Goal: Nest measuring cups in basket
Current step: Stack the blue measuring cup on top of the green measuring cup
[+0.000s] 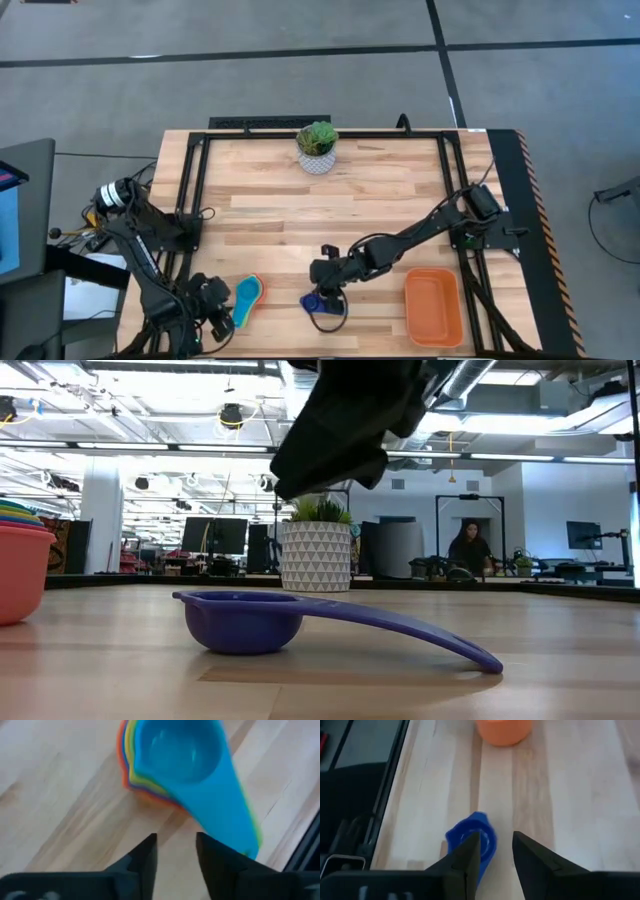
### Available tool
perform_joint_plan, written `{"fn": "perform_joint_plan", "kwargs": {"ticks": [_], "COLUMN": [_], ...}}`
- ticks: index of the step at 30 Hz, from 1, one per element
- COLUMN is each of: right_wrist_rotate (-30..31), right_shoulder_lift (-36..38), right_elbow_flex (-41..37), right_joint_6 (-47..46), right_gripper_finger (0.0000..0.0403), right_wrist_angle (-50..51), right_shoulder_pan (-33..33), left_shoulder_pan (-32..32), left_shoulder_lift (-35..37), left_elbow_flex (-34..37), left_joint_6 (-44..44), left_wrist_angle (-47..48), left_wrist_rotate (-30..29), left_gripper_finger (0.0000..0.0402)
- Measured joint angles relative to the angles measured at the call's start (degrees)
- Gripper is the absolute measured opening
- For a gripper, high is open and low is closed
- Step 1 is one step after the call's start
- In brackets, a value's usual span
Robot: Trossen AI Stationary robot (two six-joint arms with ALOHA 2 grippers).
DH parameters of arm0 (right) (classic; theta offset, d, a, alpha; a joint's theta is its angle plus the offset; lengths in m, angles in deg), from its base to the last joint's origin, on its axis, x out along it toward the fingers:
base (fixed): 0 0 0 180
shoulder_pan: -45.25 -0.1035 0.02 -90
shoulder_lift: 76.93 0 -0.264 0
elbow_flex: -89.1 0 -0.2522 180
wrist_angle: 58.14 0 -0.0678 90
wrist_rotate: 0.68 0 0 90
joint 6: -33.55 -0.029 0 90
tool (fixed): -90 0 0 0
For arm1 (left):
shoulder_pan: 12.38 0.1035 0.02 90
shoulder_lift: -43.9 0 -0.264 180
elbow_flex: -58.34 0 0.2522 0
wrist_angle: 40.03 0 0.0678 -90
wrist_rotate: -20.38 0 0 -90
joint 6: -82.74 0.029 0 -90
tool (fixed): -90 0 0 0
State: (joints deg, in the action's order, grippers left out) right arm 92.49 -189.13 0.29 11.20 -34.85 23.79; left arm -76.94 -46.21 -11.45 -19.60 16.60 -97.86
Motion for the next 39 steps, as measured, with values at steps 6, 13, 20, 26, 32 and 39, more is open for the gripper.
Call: {"fn": "perform_joint_plan", "kwargs": {"ticks": [6, 13, 20, 26, 32, 39], "right_wrist_rotate": [-0.4, -1.6, -1.7, -1.6, 5.9, 7.6], "right_shoulder_lift": [0.0, 0.0, -0.7, -0.6, -0.3, -0.3], "right_elbow_flex": [0.0, 0.0, 0.0, 0.0, 0.0, 0.0], "right_joint_6": [0.2, 0.3, 0.3, 0.1, -0.1, -0.2], "right_gripper_finger": [0.0147, 0.0126, 0.0118, 0.0115, 0.0098, 0.0101], "right_wrist_angle": [-0.6, -1.3, -1.2, 1.8, 7.4, 11.2], "right_shoulder_pan": [0.7, 3.0, 4.8, 6.7, 5.2, 2.1], "left_shoulder_pan": [1.0, 1.7, 1.6, 1.7, 1.3, 2.1], "left_shoulder_lift": [0.2, 0.2, 0.2, 0.1, 0.0, -0.1], "left_elbow_flex": [0.0, 0.0, 0.0, 0.0, 0.0, 0.0], "left_joint_6": [3.0, 7.5, 8.7, 8.0, 7.3, 10.3], "left_wrist_angle": [0.3, -0.4, -0.3, -0.3, -0.4, -0.4], "left_wrist_rotate": [3.1, 3.6, 3.1, 2.4, 2.4, -2.2], "left_gripper_finger": [0.0199, 0.023, 0.0231, 0.0231, 0.0231, 0.0231]}}
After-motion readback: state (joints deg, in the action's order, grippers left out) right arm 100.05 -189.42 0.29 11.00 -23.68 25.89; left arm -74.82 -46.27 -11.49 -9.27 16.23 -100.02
